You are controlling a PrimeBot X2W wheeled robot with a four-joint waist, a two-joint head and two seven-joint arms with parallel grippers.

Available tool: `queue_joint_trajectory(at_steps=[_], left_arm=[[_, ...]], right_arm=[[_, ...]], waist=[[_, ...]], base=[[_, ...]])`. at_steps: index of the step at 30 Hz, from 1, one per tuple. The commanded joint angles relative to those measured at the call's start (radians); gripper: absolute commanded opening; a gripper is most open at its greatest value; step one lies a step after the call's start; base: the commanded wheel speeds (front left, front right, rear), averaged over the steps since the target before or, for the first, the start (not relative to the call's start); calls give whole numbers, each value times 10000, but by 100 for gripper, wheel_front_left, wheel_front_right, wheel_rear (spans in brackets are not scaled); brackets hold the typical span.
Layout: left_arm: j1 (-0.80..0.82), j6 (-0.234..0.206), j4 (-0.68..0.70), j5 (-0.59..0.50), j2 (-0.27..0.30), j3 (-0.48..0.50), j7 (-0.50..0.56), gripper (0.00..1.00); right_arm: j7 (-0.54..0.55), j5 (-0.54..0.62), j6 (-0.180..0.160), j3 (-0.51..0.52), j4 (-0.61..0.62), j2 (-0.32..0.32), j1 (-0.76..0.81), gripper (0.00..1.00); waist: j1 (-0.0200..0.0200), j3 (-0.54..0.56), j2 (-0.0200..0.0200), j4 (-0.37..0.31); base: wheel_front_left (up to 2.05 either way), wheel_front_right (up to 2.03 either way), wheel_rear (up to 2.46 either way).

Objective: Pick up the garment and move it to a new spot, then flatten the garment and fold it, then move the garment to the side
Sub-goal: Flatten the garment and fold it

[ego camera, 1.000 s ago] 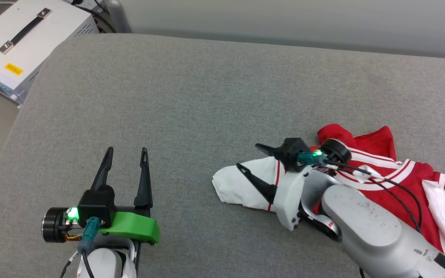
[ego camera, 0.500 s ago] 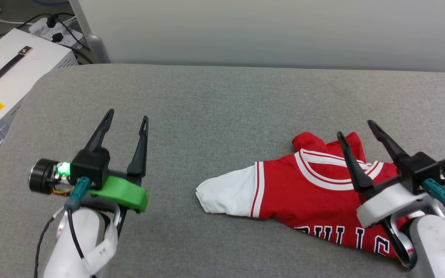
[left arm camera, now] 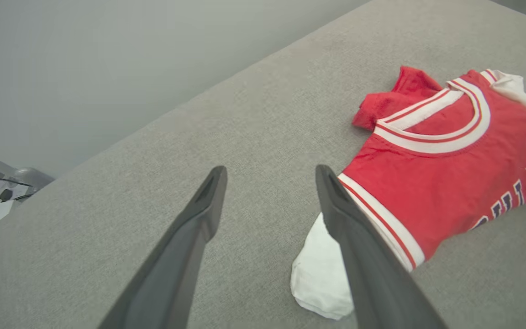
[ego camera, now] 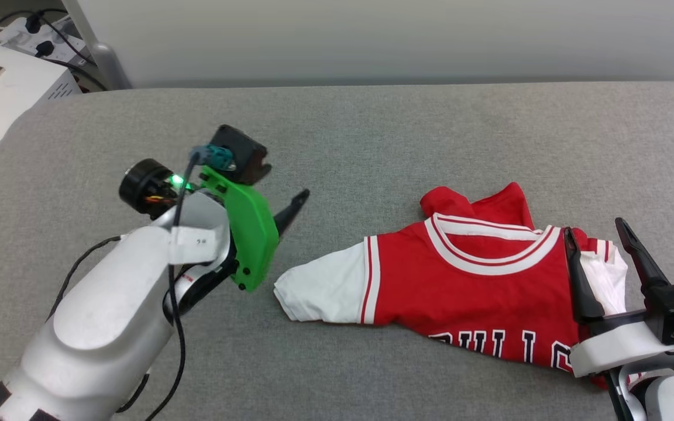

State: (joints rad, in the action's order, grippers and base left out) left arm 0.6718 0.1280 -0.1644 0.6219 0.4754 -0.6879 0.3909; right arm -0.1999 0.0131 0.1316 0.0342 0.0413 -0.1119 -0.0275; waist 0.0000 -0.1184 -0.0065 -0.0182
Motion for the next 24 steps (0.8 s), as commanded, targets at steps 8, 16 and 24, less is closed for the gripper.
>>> queue_joint_trajectory(at_steps=[8,16,24], left_arm=[[1566,26,-325,2445,570,-2752,2385,100],[2107,26,-1644,2966,905,-4792,2569,100],[2016,26,-2910,3073,979,-5735,2121,100]], right_arm=[[-129,339,-9,-173,55,122,-290,100],[-186,464,-9,-339,-57,229,-702,100],[-285,573,-9,-405,-243,284,-895,100]], waist=[[0,-647,65,-515],[0,-1215,65,-908],[0,-1488,65,-1096]], base=[[0,0,0],[0,0,0],[0,0,0]])
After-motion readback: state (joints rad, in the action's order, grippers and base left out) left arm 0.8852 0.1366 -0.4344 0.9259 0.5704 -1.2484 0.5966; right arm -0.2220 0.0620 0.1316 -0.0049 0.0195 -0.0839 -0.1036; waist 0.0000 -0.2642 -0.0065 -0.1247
